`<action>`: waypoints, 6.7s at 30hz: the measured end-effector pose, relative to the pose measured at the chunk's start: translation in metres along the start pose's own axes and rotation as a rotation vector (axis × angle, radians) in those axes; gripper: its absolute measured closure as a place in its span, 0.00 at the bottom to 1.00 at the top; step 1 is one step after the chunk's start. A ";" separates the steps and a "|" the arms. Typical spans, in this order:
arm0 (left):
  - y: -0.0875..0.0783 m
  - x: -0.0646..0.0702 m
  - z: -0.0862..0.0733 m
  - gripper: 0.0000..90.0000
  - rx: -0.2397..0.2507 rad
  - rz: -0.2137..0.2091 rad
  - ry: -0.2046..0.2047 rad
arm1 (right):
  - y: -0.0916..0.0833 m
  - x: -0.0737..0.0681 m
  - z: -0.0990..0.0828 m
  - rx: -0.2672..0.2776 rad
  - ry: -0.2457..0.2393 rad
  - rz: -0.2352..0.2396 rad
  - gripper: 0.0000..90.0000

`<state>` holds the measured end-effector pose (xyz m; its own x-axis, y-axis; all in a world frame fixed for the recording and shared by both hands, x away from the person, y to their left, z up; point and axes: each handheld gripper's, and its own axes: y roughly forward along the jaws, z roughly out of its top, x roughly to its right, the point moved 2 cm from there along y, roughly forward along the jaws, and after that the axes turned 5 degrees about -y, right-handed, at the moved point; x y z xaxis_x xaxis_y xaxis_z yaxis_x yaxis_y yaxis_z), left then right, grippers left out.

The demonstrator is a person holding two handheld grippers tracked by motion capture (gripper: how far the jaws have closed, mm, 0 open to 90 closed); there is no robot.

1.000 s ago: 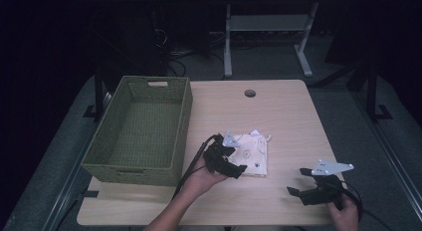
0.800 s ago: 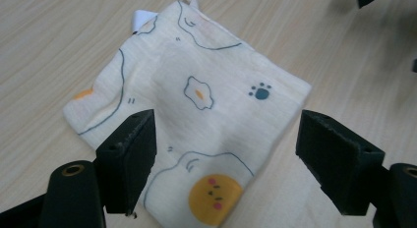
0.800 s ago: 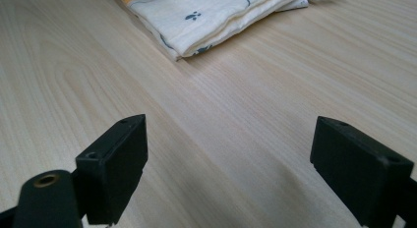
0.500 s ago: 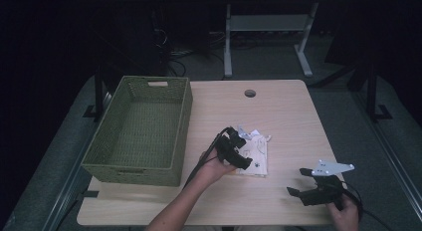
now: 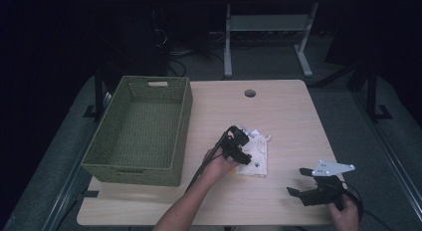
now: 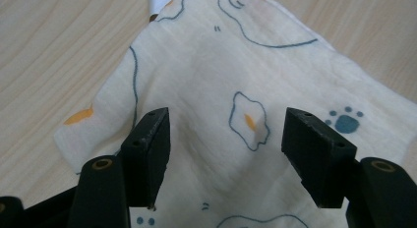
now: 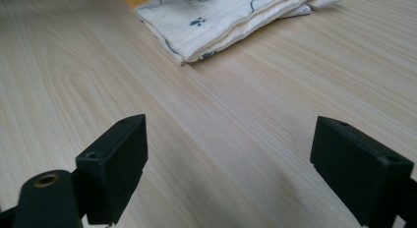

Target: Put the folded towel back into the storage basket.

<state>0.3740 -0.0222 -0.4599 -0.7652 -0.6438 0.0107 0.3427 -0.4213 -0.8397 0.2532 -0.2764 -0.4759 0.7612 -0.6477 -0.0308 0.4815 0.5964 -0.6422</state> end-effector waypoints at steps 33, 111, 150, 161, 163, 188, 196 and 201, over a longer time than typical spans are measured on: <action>0.001 -0.020 -0.003 0.90 -0.051 -0.071 -0.136 | -0.004 -0.001 0.000 0.027 0.004 0.009 0.15; -0.173 -0.084 -0.035 0.91 0.244 -0.530 -0.379 | -0.002 0.004 -0.004 0.002 0.026 -0.025 0.15; -0.231 -0.137 -0.070 0.91 0.300 -0.452 -0.443 | 0.000 0.004 -0.004 -0.012 0.024 -0.039 0.15; -0.241 -0.157 -0.083 0.91 0.312 -0.431 -0.478 | 0.001 0.005 -0.004 -0.021 0.030 -0.046 0.15; -0.244 -0.161 -0.087 0.91 0.315 -0.424 -0.485 | 0.002 0.005 -0.005 -0.026 0.030 -0.048 0.15; -0.253 -0.204 -0.128 0.91 0.310 -0.385 -0.550 | 0.004 0.008 -0.006 -0.040 0.052 -0.069 0.15; -0.251 -0.218 -0.136 0.91 0.298 -0.367 -0.566 | 0.005 0.009 -0.006 -0.044 0.056 -0.071 0.15; -0.248 -0.227 -0.139 0.91 0.274 -0.356 -0.561 | 0.005 0.009 -0.007 -0.050 0.058 -0.075 0.15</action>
<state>0.3868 0.3170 -0.3292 -0.4857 -0.6377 0.5978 0.3056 -0.7647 -0.5674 0.2594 -0.2819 -0.4846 0.6970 -0.7166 -0.0243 0.5127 0.5218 -0.6818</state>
